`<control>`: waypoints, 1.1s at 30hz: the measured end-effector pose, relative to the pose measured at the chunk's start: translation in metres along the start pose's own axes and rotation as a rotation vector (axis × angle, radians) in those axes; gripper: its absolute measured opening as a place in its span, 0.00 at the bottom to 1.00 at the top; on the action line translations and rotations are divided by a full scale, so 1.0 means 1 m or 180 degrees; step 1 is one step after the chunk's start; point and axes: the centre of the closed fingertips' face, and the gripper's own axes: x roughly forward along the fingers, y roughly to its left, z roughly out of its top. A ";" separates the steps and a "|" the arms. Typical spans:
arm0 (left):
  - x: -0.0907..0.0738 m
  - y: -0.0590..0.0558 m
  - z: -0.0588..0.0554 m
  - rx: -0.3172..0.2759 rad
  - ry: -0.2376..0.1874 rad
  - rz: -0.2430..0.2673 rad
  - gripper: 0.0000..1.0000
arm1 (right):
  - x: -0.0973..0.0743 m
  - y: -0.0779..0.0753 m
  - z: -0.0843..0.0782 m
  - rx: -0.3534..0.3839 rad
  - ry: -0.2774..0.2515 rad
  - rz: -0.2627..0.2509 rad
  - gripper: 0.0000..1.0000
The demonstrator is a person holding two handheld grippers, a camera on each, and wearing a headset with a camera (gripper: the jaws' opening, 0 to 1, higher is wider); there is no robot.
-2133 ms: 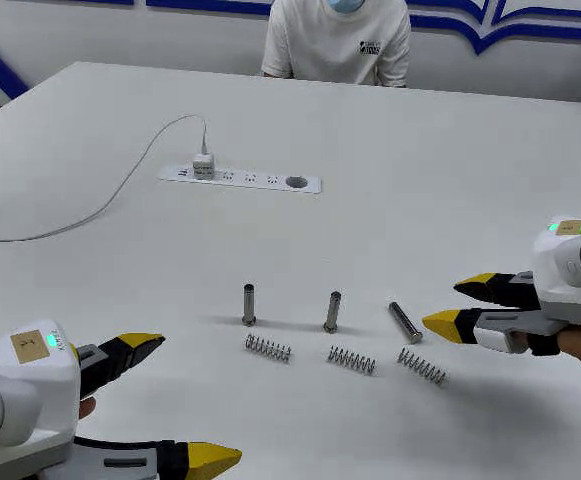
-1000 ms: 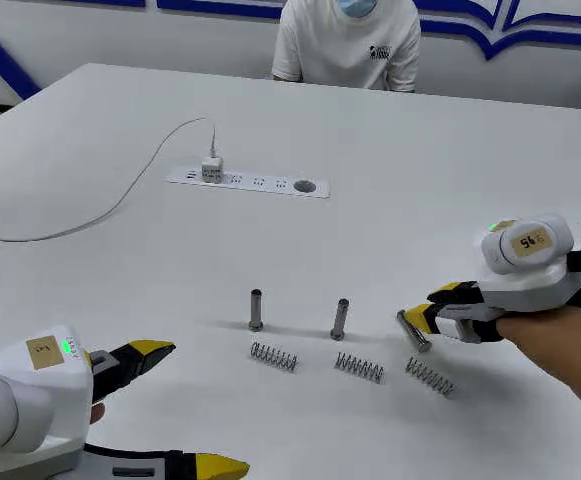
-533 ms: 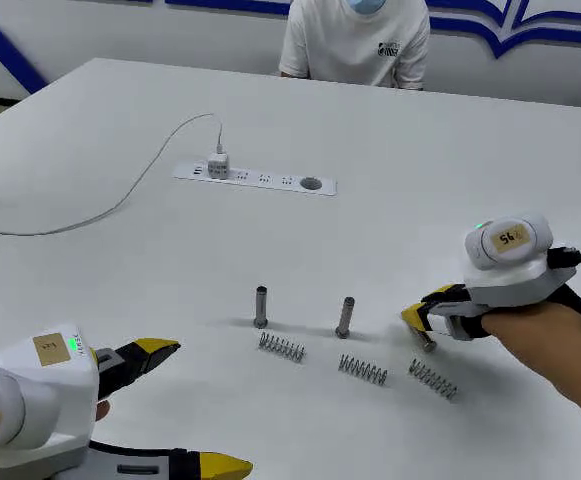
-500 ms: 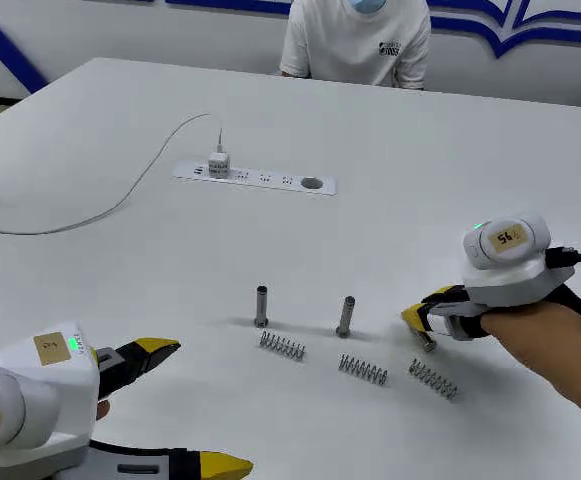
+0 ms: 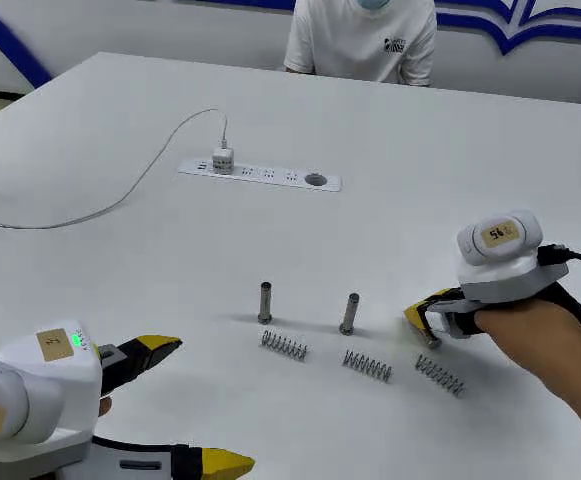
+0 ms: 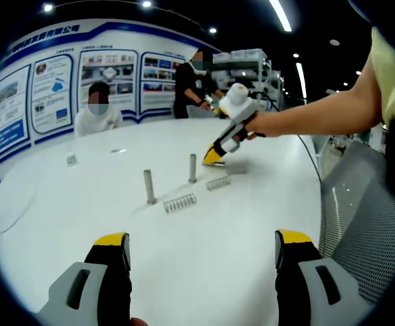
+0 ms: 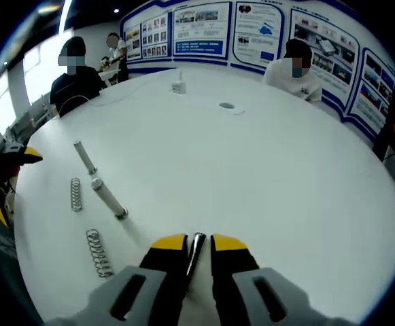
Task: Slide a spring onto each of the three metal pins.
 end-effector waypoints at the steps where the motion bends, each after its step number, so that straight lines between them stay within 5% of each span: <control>1: 0.000 0.000 0.000 -0.0002 0.0001 0.0001 0.89 | 0.001 0.000 0.000 0.0005 0.0007 0.0001 0.14; 24: -0.001 0.002 -0.001 -0.0034 -0.0004 0.0014 0.89 | 0.004 0.003 -0.006 0.0310 0.0146 -0.0020 0.09; 33: -0.002 0.003 0.002 -0.0016 -0.0008 0.0012 0.89 | -0.008 0.005 0.000 0.0394 0.0018 0.0022 0.09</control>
